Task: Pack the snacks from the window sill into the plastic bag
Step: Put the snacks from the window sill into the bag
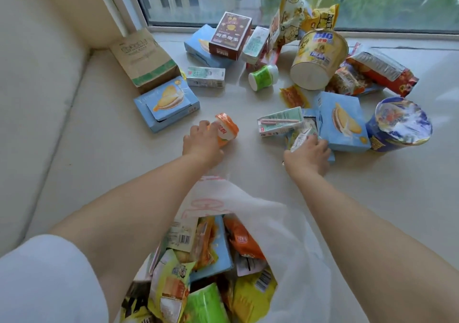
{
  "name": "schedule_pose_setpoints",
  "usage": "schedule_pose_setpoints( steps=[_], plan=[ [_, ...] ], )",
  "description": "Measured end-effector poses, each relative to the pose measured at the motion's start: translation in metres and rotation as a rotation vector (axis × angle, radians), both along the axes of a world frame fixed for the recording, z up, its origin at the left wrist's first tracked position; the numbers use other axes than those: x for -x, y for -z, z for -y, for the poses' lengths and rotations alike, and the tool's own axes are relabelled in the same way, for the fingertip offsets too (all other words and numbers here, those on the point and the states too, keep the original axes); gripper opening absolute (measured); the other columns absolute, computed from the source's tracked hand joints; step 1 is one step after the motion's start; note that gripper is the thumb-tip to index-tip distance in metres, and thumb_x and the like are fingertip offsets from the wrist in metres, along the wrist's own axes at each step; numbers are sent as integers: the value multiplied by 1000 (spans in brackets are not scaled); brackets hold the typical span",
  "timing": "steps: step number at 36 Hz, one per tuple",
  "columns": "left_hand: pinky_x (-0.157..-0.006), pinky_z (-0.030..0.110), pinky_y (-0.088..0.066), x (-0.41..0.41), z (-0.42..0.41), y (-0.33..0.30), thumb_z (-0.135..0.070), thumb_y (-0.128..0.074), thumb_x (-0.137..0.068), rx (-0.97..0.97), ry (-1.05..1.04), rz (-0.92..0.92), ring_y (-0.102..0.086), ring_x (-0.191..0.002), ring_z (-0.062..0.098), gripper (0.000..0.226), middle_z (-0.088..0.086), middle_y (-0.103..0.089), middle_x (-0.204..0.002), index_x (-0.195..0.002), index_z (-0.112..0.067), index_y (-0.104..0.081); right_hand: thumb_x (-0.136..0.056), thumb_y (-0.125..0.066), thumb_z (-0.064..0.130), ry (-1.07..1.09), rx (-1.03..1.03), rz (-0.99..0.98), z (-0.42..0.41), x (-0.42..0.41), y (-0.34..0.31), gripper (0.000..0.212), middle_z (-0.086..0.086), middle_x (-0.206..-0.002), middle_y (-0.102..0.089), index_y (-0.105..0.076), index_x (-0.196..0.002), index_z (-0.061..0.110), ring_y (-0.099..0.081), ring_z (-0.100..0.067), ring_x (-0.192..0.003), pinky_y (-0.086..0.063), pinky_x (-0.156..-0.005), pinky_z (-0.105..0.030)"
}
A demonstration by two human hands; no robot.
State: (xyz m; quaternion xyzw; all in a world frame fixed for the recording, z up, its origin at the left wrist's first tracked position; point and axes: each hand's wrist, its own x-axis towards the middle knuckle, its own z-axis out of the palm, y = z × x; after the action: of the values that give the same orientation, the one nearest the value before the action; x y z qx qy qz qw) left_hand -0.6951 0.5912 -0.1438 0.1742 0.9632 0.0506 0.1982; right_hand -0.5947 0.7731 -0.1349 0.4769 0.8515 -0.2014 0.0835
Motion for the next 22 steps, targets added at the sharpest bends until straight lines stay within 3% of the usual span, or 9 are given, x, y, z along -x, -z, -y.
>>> schedule_pose_setpoints(
  steps=[7, 11, 14, 17, 22],
  plan=[
    [-100, 46, -40, 29, -14, 45, -44, -69, -80, -36, -126, 156, -37, -127, 33, 98, 11, -30, -141, -150, -28, -1, -71, -74, 51, 170, 87, 86, -29, 25, 40, 109, -13, -145, -24, -12, -148, 7, -31, -32, -130, -37, -100, -41],
    [-99, 45, -41, 30, -20, 63, -51, -69, -76, -117, -261, 151, -42, -123, 33, 96, 11, -42, -131, -148, -32, -9, -66, -79, 50, 120, 75, 167, -30, 40, 49, 121, -13, -146, -22, -4, -150, 6, -29, -30, -131, -40, -98, -42],
    [-96, 45, -42, 28, -21, 67, -53, -67, -76, -123, -271, 88, -46, -119, 32, 91, 11, -44, -127, -146, -33, -13, -69, -80, 43, 45, -5, 264, -35, 46, 52, 117, -14, -145, -25, -3, -150, 5, -31, -30, -130, -39, -96, -43],
    [-95, 45, -41, 22, -21, 68, -50, -67, -78, -100, -253, 41, -46, -118, 32, 89, 12, -43, -128, -146, -31, -12, -82, -70, 30, -14, -100, 286, -42, 45, 58, 96, -15, -146, -29, -6, -150, 6, -34, -31, -129, -39, -97, -42],
    [-93, 45, -43, 19, -21, 64, -46, -70, -77, -119, -265, 81, -48, -115, 33, 91, 13, -44, -125, -146, -30, -12, -77, -74, 22, -7, 77, 176, -49, 38, 50, 100, -16, -143, -29, -7, -151, 13, -38, -33, -128, -43, -97, -42]
  ],
)
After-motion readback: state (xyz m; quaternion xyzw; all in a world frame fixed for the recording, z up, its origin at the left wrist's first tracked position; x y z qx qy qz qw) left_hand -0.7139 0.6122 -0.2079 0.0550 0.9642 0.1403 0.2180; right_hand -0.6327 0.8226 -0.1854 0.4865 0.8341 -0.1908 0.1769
